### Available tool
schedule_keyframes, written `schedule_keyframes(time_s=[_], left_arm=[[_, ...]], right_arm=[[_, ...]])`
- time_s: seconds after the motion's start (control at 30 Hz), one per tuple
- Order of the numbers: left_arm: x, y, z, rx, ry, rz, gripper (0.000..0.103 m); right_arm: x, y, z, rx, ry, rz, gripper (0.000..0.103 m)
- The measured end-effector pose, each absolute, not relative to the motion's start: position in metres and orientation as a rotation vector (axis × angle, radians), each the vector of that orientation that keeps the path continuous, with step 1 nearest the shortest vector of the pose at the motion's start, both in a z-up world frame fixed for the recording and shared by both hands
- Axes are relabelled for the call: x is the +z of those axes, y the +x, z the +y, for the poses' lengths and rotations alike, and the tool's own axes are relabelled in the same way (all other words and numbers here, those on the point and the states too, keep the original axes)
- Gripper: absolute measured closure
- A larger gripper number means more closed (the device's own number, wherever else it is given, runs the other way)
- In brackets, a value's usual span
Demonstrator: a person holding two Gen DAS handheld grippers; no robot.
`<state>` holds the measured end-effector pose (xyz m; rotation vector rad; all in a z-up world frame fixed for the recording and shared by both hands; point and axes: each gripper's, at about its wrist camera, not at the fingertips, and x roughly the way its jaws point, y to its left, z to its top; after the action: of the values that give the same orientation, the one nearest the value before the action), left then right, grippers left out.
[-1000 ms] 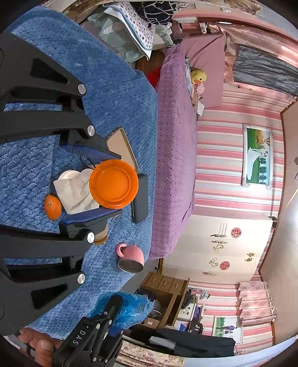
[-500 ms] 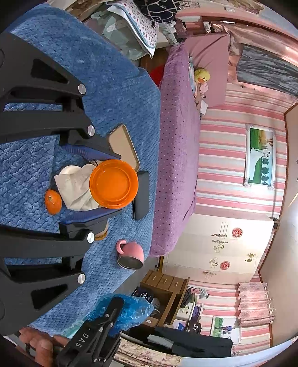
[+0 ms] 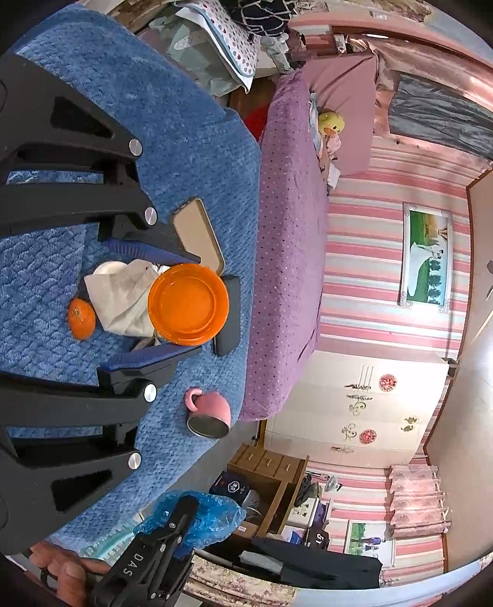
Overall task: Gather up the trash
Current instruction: 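Grasp the orange lid with the left gripper while the right holds the blue bag, then carry lid and blue bag to the wastebasket and release both inside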
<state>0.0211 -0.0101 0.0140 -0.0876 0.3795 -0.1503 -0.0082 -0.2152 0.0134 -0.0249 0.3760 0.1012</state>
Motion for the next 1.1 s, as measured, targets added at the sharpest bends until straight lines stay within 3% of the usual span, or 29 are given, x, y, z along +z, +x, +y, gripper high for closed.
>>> schedule_keyframes(time_s=[0.5, 1.1], left_arm=[[0.02, 0.016, -0.05, -0.226, -0.104, 0.378, 0.064], [0.049, 0.02, -0.168, -0.386, -0.03, 0.402, 0.064]], right_arm=[[0.033, -0.025, -0.305, -0.067, 0.023, 0.369, 0.071], [0.042, -0.05, -0.411, -0.271, 0.092, 0.386, 0.071]])
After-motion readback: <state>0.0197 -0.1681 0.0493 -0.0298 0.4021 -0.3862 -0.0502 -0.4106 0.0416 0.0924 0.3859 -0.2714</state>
